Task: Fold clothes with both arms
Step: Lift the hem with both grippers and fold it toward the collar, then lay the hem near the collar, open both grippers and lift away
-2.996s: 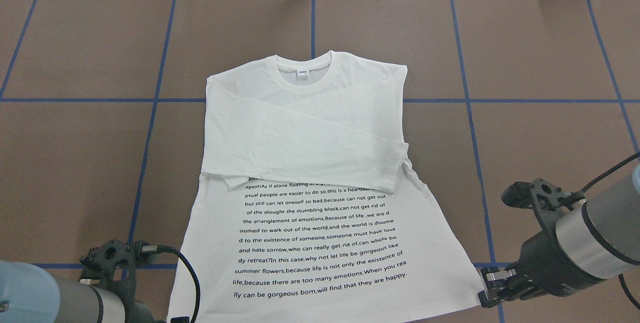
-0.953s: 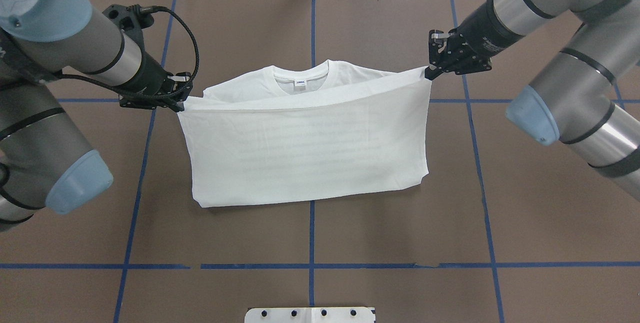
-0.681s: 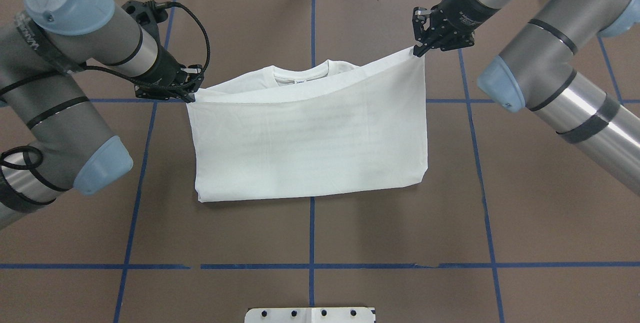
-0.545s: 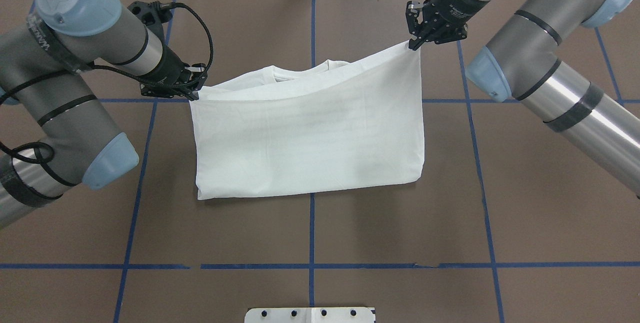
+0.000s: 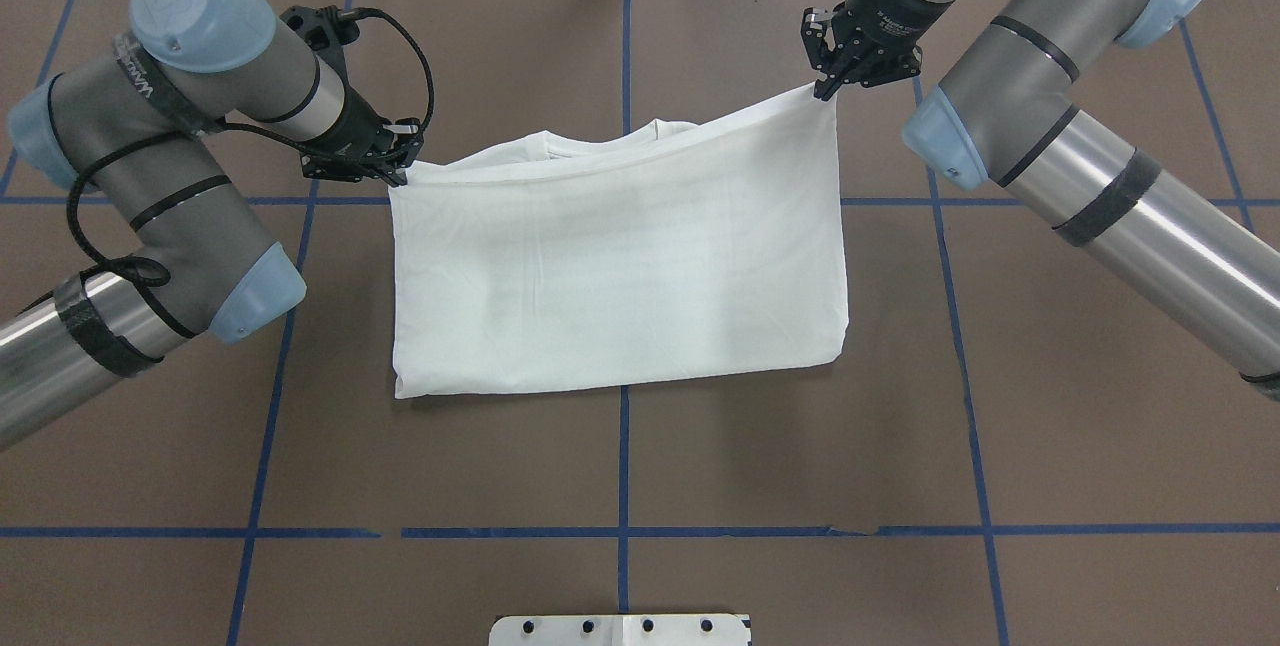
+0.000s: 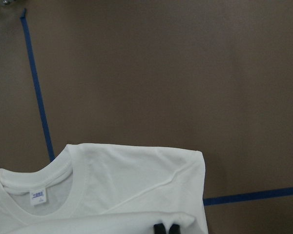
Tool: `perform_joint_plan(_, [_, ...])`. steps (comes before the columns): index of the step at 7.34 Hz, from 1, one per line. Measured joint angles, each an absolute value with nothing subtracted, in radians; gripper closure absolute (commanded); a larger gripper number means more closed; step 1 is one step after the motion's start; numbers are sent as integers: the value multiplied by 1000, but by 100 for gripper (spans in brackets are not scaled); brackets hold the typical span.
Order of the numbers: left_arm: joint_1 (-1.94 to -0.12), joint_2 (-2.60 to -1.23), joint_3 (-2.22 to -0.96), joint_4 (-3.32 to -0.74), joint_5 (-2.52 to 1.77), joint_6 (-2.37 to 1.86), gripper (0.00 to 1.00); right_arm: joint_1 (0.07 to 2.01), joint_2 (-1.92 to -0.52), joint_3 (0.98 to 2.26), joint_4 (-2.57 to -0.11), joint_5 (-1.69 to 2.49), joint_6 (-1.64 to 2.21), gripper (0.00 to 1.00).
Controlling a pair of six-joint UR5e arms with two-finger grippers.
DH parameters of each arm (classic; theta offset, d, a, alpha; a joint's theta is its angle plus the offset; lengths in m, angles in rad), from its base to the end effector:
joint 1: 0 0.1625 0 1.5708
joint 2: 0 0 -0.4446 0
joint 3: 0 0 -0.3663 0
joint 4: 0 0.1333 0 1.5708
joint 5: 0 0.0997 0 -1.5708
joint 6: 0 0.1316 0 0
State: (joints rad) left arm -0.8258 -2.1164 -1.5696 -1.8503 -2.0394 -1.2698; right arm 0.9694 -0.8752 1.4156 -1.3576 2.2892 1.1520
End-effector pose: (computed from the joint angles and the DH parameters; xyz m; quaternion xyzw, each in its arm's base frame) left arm 0.4189 -0.5631 0.3594 0.0281 0.4429 -0.1414 0.8849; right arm -0.3799 -0.6362 0.3194 -0.0309 -0.4739 0.1122 0.8729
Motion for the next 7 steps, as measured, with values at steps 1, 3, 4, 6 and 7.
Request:
perform_joint_plan(1, [-837, -2131, -1533, -1866, -2039, -1269, 100, 962, -875, 1408, -1358, 2277, 1151, 100])
perform_joint_plan(3, [-852, -2147, -1479, -1892, -2031, -1270, 100, 944, -876, 1402, -1358, 2254, 1151, 100])
perform_joint_plan(4, [-855, -2154, -1454, -1907, -2019, -1270, 100, 935, -878, 1401, -1358, 2245, 1151, 100])
perform_joint_plan(6, [-856, -2161, -1429, -1929, -2011, -1273, 100, 927, -880, 1397, -1358, 2232, 1150, 100])
perform_joint_plan(7, [-856, -2164, -1427, -1932, -2010, -1274, 100, 927, -879, 1394, -1350, 2226, 1151, 100])
